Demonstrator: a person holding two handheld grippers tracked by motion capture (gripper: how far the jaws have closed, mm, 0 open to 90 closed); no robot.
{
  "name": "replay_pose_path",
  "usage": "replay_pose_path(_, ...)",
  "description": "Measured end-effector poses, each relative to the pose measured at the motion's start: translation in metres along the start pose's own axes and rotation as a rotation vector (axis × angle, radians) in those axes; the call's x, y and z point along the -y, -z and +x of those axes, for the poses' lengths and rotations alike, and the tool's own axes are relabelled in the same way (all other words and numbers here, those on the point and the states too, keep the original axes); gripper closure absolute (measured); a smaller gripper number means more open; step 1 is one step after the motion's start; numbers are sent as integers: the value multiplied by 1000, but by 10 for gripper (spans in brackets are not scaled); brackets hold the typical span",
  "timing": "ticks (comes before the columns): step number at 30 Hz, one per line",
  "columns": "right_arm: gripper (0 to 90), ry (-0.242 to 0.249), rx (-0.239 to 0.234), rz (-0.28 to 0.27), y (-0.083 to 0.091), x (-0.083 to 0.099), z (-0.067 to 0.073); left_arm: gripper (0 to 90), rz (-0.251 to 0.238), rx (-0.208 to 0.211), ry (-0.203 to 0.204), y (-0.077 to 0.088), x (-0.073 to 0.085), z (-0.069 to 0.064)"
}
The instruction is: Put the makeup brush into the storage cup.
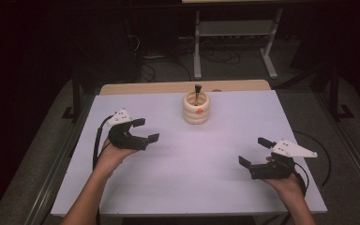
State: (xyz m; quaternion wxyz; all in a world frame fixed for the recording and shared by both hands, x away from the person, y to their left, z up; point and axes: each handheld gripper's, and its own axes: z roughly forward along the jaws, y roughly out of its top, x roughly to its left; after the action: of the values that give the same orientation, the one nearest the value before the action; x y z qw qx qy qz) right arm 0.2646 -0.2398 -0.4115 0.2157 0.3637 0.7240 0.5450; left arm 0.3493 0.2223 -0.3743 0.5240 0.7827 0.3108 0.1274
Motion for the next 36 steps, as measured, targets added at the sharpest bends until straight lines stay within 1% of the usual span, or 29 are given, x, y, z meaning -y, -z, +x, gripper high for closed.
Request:
replay_pose_path(1, 0, 0, 0, 0, 0, 0, 0, 104, 0, 0, 0, 0, 0, 0)
replay_pose_path(2, 0, -1, 1, 1, 0, 0, 0, 104, -3, 0, -4, 4, 3, -2)
replay_pose_path(7, 0, -1, 0, -3, 1, 0, 0, 105, -22, -7, -12, 15, 10, -8)
replay_pose_path(9, 0, 0, 2, -3, 1, 0, 0, 105, -28, -12, -8, 19, 13, -10)
replay_pose_path(10, 0, -2, 2, -2, 2, 0, 0, 105, -28, -13, -12, 22, 15, -10)
replay_pose_path(11, 0, 4, 3, -5, 1, 0, 0, 105, -34, -15, -9, 24, 18, -11)
replay_pose_path(15, 0, -2, 1, -2, 1, 0, 0, 105, -39, -14, -5, 31, 25, -13)
replay_pose_path(18, 0, 0, 0, -1, 1, 0, 0, 105, -44, -17, -20, 37, 29, -14)
replay_pose_path(19, 0, -2, 0, -1, 1, 0, 0, 105, -55, -17, -16, 39, 30, -15)
replay_pose_path(22, 0, 3, 3, -4, 2, 0, 0, 105, -64, -20, -14, 46, 35, -16)
replay_pose_path(23, 0, 3, 3, -4, 2, 0, 0, 105, -64, -20, -14, 46, 35, -16)
replay_pose_path(25, 0, 0, -2, 1, 1, 0, 1, 105, -81, -22, -13, 52, 39, -17)
replay_pose_path(26, 0, 0, -2, 1, 1, 0, 1, 105, -80, -24, -20, 55, 41, -17)
replay_pose_path(28, 0, 2, -1, -1, 1, 0, 1, 105, -98, -27, -9, 59, 45, -17)
replay_pose_path(36, 0, 2, -2, 4, 1, 0, 1, 105, -105, -36, 7, 72, 62, -16)
